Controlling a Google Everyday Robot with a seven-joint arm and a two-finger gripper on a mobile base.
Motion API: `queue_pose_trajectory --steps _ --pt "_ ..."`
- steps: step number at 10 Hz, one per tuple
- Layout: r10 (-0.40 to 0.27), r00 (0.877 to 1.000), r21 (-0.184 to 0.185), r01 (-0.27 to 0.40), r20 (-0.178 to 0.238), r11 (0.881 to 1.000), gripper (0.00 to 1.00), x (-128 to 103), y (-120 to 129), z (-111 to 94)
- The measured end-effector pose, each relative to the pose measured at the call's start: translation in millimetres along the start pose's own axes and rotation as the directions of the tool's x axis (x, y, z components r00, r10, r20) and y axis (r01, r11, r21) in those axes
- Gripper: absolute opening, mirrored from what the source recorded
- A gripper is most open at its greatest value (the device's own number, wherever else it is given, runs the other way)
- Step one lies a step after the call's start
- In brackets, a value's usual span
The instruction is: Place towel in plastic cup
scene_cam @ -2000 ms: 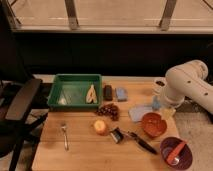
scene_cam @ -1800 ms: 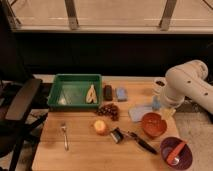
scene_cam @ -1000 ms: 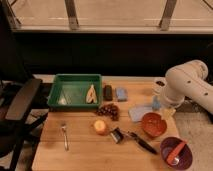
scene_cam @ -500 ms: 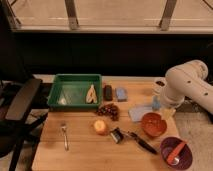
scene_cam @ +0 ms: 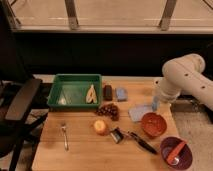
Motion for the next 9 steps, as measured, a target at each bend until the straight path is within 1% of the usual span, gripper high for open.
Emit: queue_pose_trajectory --steps 2,3,4,7,8,9 --pt "-0.009 0.998 0.006 0.008 0.067 1.000 0.65 -39.3 -21.5 5.0" --pt "-0.006 0.995 0.014 0.005 0.105 1.000 0.65 -53.5 -33.6 10.5" --pt "-0.001 0.991 0.022 -0.002 0.135 1.000 0.65 -61.4 -41.4 16.2" --pt "0.003 0.990 0.024 -0.006 0.137 1.000 0.65 -60.5 -41.5 16.1" --pt "0.007 0.991 0.025 -0.011 0.132 1.000 0.65 -61.1 -41.8 16.3" --pt "0.029 0.994 0.029 -0.032 0.110 0.999 0.65 -59.7 -43.2 19.0"
